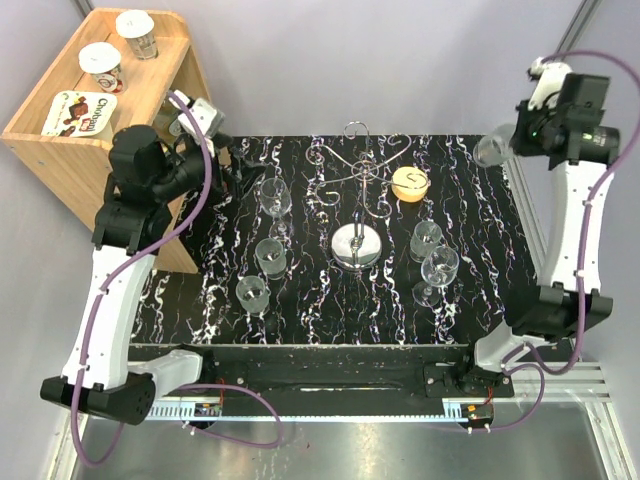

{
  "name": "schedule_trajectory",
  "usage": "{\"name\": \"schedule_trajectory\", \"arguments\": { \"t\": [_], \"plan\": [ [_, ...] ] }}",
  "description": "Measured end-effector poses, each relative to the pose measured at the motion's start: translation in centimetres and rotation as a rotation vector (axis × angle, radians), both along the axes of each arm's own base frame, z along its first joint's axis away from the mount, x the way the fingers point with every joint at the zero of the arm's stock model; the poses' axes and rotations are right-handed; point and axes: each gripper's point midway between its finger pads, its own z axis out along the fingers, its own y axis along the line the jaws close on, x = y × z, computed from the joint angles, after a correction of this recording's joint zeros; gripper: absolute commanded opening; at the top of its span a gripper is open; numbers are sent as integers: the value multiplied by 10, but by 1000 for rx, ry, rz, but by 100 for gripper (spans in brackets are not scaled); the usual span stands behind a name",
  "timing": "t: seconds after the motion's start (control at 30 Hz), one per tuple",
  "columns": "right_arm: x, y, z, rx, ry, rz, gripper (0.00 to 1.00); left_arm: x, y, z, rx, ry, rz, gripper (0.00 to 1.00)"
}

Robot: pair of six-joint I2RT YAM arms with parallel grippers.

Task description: Place the wine glass upside down on the wine glass rack

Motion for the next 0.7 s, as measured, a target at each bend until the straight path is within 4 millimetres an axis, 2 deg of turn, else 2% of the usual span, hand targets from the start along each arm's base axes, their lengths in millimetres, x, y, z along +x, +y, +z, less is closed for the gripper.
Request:
{"name": "schedule_trajectory", "arguments": {
  "t": [0.1, 0.2, 0.27, 0.33, 0.43, 0.47, 0.57, 0.7],
  "plan": [
    [-13, 16, 73, 25, -152, 47, 0, -8, -19, 34, -31, -54, -82, 99],
    [-34, 40, 134, 66, -281, 130, 0, -19, -43, 61, -57, -96, -177, 99],
    [-48, 58, 164, 98, -350, 204, 0, -23, -57, 72, -65, -112, -226, 99],
    [-59, 78, 182, 133, -394, 285, 0, -26, -72, 82, -70, -128, -271, 99],
    [-70, 115, 185, 193, -388, 419, 0, -31, -100, 92, -69, -150, -348, 99],
    [-71, 133, 179, 221, -364, 478, 0, -31, -110, 96, -68, -159, -372, 99],
    [-73, 172, 161, 302, -281, 606, 0, -30, -135, 99, -54, -184, -427, 99],
    [-70, 203, 145, 403, -203, 716, 0, -21, -162, 87, -5, -209, -483, 99]
  ]
}}
